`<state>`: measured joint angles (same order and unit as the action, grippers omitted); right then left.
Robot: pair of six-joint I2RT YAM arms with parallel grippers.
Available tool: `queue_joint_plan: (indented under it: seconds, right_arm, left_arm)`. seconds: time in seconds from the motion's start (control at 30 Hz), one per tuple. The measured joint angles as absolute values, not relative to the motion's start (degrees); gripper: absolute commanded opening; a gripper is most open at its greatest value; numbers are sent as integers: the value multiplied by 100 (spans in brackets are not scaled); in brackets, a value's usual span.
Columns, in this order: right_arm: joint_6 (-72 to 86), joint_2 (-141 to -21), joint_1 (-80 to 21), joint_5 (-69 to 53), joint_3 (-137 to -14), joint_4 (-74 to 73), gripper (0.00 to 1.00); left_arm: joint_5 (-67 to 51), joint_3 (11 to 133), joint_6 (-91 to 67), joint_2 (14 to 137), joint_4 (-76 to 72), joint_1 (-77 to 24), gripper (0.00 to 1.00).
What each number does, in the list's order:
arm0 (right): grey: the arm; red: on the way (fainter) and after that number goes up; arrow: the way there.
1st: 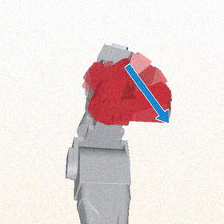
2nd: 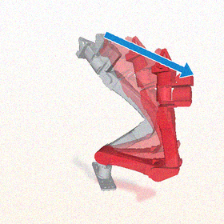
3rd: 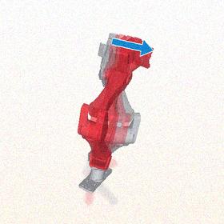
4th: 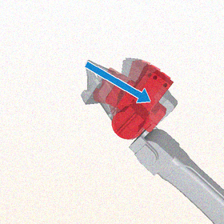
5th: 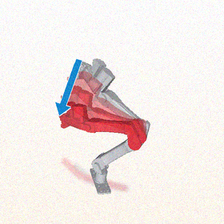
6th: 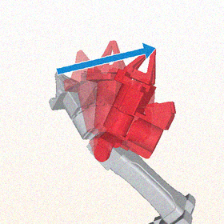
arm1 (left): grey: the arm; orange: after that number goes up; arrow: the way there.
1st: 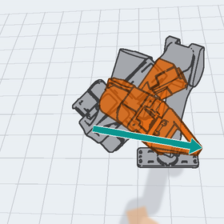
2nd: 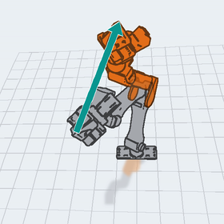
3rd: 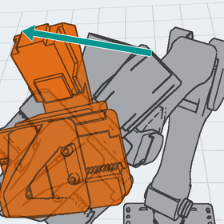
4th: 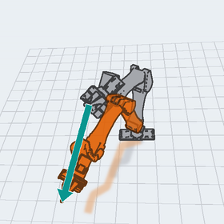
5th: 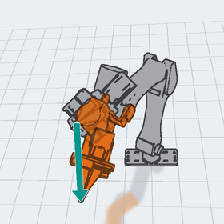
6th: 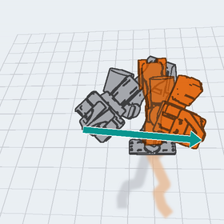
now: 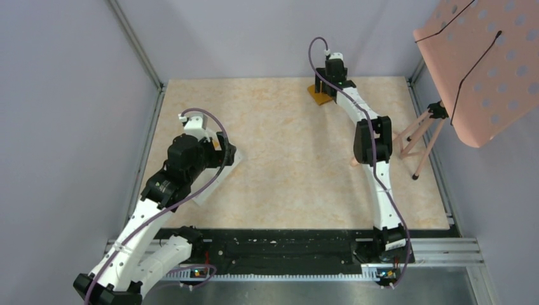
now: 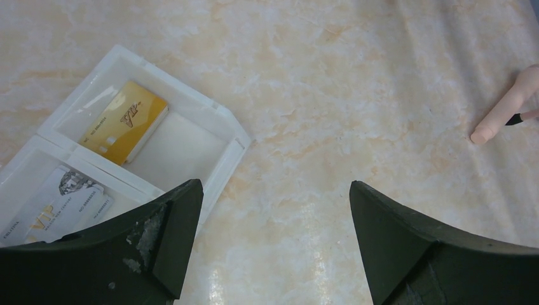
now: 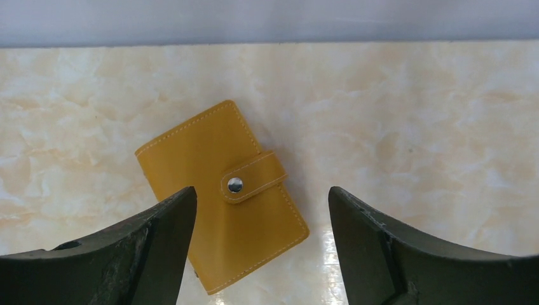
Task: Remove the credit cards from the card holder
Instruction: Move the card holder to the center of the board.
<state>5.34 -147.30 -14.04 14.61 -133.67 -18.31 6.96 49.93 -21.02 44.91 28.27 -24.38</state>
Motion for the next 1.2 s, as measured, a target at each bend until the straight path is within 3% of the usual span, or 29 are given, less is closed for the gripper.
queue_joint_plan:
  seconds: [0.3, 0.47, 0.7, 0.83, 1.0, 1.2]
  right_arm:
    - [1640, -15065, -1111, 510, -13393, -1977, 71]
    - [1909, -15065, -974, 178, -13393, -1994, 63]
    - [2084, -15065, -919, -172, -13393, -2139, 27]
    - [2119, -15065, -919, -344, -13393, -2147, 0]
    - [2117, -15039, -919, -519, -13319, -2091, 0]
    - [1975, -14497, -930, -823, -12394, -1931, 0]
  left_arm:
    - [694, 4993, -2091, 4530, 2827, -2440, 91]
    - [792, 4993, -2051, 4523, 2829, -2440, 92]
    - [864, 4993, -1999, 4453, 2829, -2438, 92]
    - [864, 4993, -1990, 4453, 2829, -2438, 92]
    - [886, 4993, -1977, 4451, 2829, -2438, 91]
    - [965, 4993, -1959, 4451, 2829, -2440, 92]
